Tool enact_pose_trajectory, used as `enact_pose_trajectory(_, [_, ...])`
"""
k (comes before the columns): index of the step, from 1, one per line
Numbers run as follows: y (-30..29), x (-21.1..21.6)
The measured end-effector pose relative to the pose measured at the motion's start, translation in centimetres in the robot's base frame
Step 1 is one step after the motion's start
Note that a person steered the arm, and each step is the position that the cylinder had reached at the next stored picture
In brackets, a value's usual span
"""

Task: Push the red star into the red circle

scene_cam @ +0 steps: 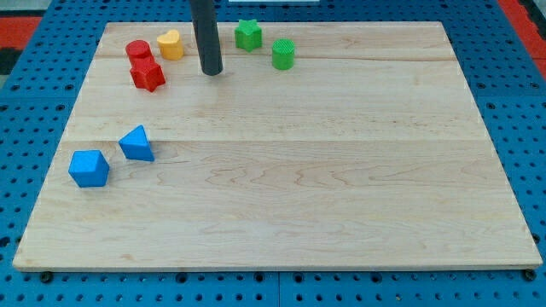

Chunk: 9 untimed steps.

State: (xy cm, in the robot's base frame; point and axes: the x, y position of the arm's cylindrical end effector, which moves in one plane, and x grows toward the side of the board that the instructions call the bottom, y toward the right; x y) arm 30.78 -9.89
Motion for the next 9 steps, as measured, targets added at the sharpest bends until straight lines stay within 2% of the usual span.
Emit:
enact_pose_trajectory(4, [-3.4, 1.8])
enact_pose_trajectory(6, [-7.6, 2.8])
enact_pose_trajectory(9, [-10.4, 1.8])
